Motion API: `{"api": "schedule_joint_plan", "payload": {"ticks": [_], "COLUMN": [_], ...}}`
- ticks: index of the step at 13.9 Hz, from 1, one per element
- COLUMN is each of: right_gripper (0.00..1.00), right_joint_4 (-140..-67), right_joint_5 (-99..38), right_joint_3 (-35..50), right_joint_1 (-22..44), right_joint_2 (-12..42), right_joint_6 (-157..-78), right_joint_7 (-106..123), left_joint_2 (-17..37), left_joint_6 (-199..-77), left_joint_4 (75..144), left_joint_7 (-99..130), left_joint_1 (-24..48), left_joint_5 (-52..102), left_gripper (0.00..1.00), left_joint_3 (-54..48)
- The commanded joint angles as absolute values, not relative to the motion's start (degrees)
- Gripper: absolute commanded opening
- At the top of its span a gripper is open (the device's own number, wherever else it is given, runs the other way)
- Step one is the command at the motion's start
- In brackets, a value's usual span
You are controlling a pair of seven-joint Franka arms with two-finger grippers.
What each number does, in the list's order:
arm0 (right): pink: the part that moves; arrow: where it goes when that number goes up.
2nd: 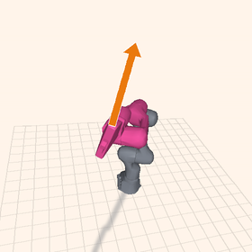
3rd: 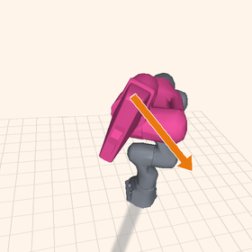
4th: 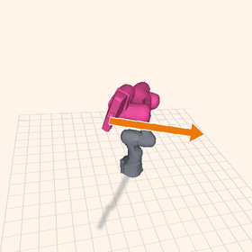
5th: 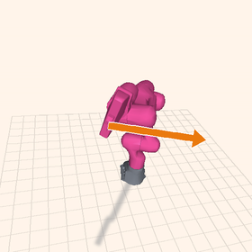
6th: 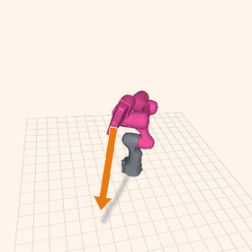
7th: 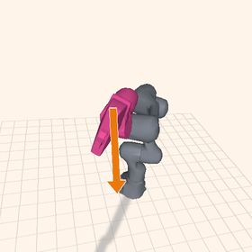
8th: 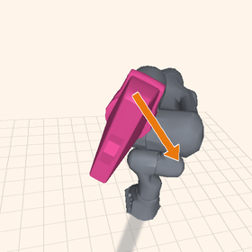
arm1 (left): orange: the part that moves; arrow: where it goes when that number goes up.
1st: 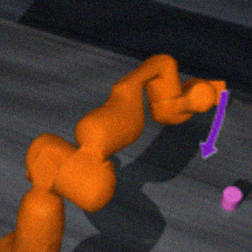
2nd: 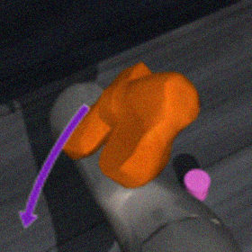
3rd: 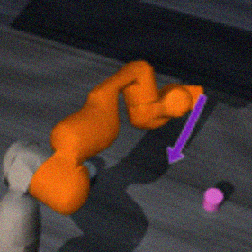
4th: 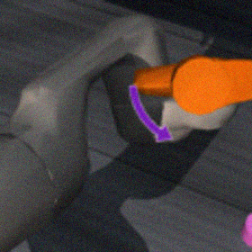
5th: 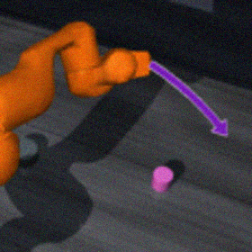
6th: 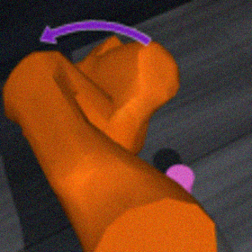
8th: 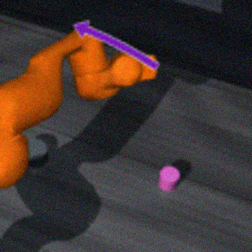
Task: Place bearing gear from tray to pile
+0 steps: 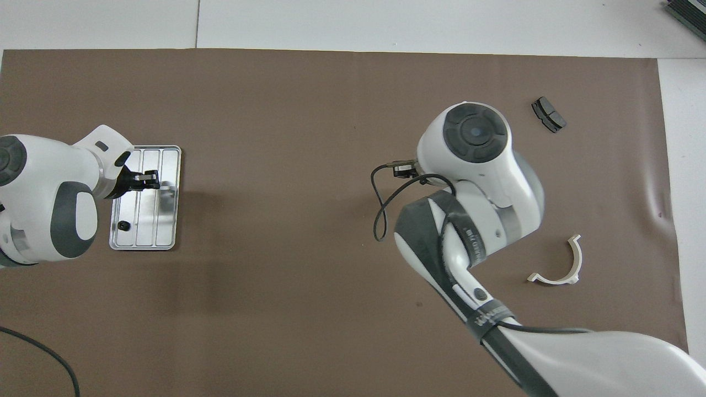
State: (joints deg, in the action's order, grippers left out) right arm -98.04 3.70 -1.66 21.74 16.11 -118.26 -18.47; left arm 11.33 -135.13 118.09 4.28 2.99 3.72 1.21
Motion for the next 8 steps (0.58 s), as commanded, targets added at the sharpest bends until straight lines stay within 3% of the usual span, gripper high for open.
{"api": "schedule_joint_plan", "payload": {"ticks": [1,5,8], "right_gripper": [0.00,0.00,0.00], "right_joint_4": [-100.2,-105.1,-106.5], "right_joint_5": [1.6,-1.1,-1.1], "right_joint_3": [-0.9,-0.9,-0.9], "right_joint_1": [13.5,2.9,-2.4], "right_joint_2": [14.0,13.9,17.2], "right_joint_6": [-116.6,-121.8,-128.7], "right_joint_7": [-6.6,7.4,12.6], "left_joint_2": [11.3,11.0,11.7], "left_joint_6": [-129.6,-130.3,-131.1], "left_joint_4": [114.0,114.5,114.3], "left_joint_7": [15.9,35.8,43.5], "left_joint_1": [10.3,24.7,33.9], "left_joint_5": [4.0,3.8,3.8], "left_gripper": [0.00,0.00,0.00], "left_joint_3": [1.7,1.7,1.7]}}
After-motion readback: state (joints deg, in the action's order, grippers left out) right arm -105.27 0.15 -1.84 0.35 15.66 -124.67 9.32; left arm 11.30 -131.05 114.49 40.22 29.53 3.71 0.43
